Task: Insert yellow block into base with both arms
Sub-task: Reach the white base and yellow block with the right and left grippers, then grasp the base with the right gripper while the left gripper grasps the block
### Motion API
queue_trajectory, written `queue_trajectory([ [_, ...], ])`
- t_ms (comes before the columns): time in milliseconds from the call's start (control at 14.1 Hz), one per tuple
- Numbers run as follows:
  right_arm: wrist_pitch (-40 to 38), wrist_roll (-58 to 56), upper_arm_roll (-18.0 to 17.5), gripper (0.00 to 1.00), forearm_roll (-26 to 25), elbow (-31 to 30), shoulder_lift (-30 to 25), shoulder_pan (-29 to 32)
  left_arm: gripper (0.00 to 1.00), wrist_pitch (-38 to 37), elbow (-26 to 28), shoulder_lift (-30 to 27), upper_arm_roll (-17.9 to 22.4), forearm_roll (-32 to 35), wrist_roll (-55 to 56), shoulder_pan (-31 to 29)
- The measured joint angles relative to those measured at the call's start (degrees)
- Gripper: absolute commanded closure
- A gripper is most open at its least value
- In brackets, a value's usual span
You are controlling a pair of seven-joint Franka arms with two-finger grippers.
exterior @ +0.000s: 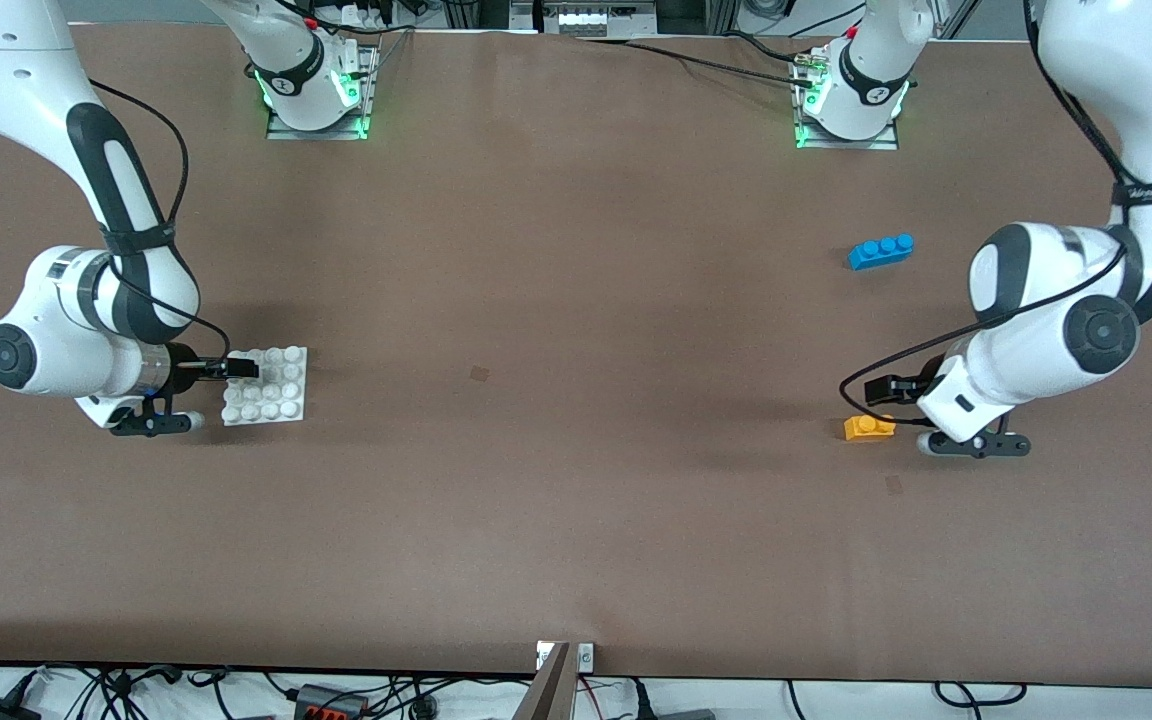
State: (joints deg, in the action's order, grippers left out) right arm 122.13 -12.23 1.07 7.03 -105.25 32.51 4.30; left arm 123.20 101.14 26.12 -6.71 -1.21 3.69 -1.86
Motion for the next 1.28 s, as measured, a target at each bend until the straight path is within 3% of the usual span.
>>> queue_trajectory([
  [284, 3.0, -1.1, -0.1, 0.00, 0.2, 0.0, 2.5, 0.0, 0.00, 5.0, 0.1, 3.5, 0.1, 0.0, 0.0, 0.0],
  [426, 3.1, -1.6, -0.1, 0.22, 0.3, 0.0, 2.4, 0.0, 0.00, 6.4, 0.2, 4.9, 0.1, 0.0, 0.0, 0.0],
  [568, 3.1, -1.8, -0.3, 0.31, 0.8, 0.0, 2.4, -0.1, 0.00, 6.7, 0.4, 6.1, 0.1, 0.0, 0.0, 0.0],
  [1066, 3.1, -2.0, -0.4, 0.33, 0.8, 0.1, 2.2, -0.1, 0.00, 8.5, 1.0, 8.0, 0.3, 0.0, 0.0, 0.0],
  [1279, 3.1, -2.2, -2.5, 0.33, 0.8, 0.1, 2.3, -0.1, 0.00, 10.1, 1.0, 8.9, 0.6, 0.0, 0.0, 0.0],
])
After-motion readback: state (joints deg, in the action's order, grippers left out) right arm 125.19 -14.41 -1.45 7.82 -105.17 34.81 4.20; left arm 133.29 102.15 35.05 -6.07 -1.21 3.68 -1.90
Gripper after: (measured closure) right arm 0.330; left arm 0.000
